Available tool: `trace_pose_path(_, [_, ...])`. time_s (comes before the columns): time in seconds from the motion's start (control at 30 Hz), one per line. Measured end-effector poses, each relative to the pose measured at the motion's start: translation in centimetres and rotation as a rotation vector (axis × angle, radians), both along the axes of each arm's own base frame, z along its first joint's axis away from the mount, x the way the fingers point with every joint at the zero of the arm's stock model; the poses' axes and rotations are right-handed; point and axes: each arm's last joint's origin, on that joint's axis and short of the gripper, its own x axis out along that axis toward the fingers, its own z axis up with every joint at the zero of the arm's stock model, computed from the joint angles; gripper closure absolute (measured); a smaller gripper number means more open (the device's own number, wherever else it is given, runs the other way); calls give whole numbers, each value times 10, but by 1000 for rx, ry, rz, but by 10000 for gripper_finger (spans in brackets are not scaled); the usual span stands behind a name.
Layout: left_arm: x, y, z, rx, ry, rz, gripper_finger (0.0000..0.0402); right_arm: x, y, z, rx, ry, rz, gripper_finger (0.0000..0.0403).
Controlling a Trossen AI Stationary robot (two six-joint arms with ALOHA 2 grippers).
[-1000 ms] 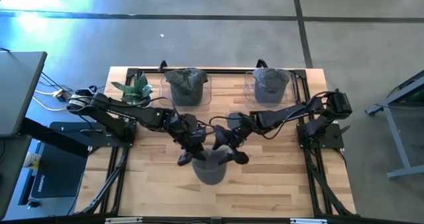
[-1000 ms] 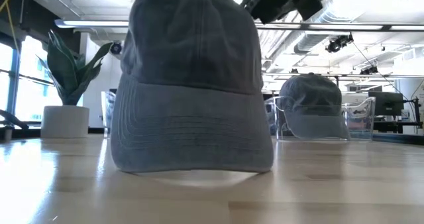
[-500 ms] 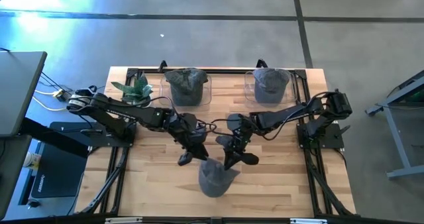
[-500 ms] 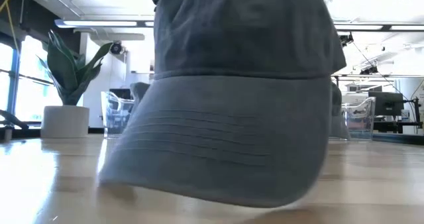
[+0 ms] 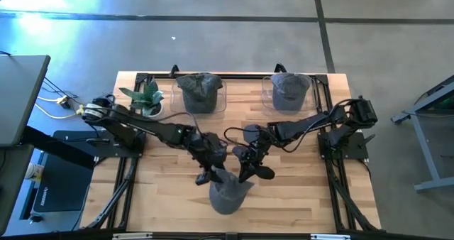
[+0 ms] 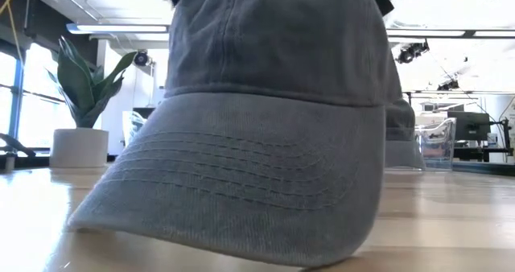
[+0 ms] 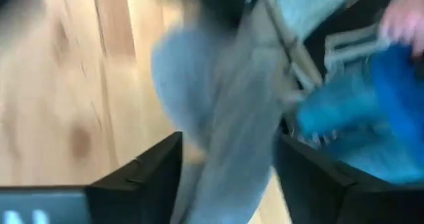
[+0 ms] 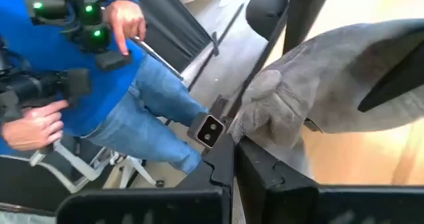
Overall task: Pick & Place hat
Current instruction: Put the gray cap into the right transparent bin
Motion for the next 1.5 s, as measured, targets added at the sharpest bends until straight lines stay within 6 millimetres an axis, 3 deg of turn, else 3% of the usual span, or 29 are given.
trace_pose_path(0.17, [5,-13,-15,-51,38,-103,124,0,-1,-1,-10,18,-30,400])
trace_pose_path(0.3, [1,-27,-16,-70,46,-164,138,0,-1,-2,0,52,-45,399])
trace_pose_path(0.43, [-1,-34,-16,-41,37,-149,204,-2,5,-3,20,89,-35,400])
trace_pose_path(0.63, [2,-35,-12,-62,-12,-165,367,-8,23,-1,69,122,68,401])
trace_pose_path(0.7, [3,-35,-10,-81,-32,-184,389,-9,27,-1,85,137,94,397])
trace_pose_path(0.9, [4,-36,-7,-103,-63,-205,386,-11,37,-1,67,146,72,355])
trace_pose_path(1.1, [4,-37,-7,-140,-26,-190,395,-10,45,-4,-102,16,-31,237])
trace_pose_path(1.23, [2,-35,-9,-132,12,-156,399,-11,54,-11,-216,-99,23,165])
trace_pose_path(1.37, [-4,-33,-4,-106,27,-132,400,-8,59,-24,-211,-73,76,152])
trace_pose_path(1.5, [-8,-31,-6,-88,64,-133,400,-9,57,-27,-109,2,159,174])
